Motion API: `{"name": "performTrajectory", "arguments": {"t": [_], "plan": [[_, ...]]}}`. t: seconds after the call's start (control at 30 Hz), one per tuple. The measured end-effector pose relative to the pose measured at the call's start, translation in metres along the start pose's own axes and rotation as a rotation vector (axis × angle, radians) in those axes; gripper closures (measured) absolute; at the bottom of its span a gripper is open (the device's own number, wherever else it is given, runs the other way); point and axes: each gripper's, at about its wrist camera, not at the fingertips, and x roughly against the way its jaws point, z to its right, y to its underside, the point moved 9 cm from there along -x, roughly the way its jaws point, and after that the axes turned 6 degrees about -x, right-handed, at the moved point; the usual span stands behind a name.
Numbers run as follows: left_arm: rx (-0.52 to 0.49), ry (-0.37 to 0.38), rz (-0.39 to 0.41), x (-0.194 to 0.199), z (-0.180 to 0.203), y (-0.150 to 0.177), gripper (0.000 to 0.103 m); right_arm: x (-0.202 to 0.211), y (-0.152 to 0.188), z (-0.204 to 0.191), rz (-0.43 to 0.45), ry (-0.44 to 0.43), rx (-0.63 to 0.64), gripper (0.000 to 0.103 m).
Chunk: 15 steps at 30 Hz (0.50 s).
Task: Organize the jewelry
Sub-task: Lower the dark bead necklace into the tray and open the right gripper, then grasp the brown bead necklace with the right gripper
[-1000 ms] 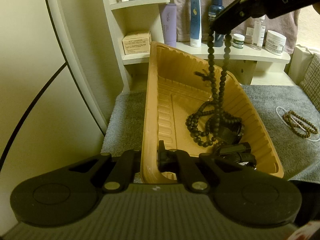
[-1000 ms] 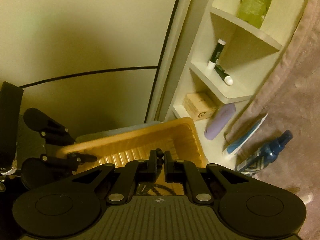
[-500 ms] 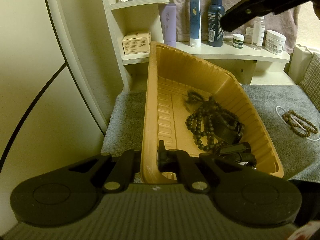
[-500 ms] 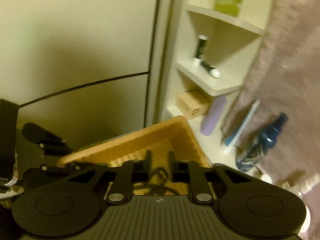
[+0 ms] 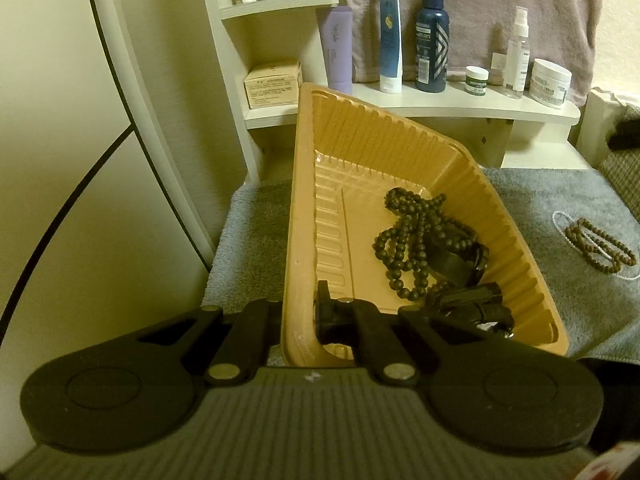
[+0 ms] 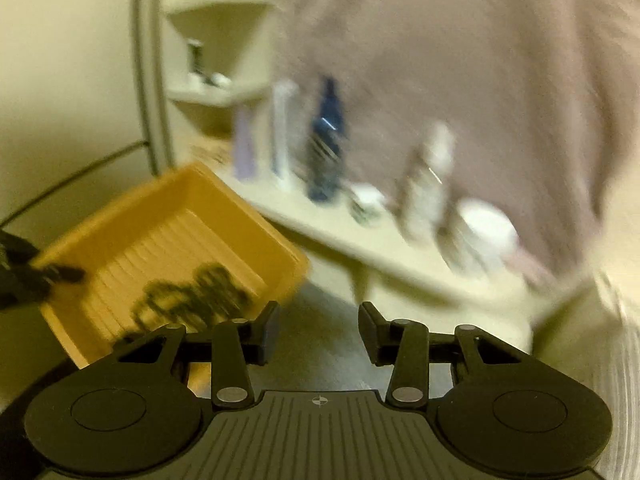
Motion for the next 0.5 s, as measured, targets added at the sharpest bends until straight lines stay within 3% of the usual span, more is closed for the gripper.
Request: {"name": "performTrajectory", "arguments": {"t": [0.3, 0.5], "plan": [[-0.008, -0.006, -0.004, 0.0, 0.001, 0.0, 0.1, 0.004, 0.063, 0.038, -0.028, 0.088, -0.167, 0.06], [-0.006, -0.008, -0.004, 0.0, 0.001, -0.001, 0.1, 0.002, 0.092, 0.049, -0.05, 0.138, -0.176, 0.06]]}}
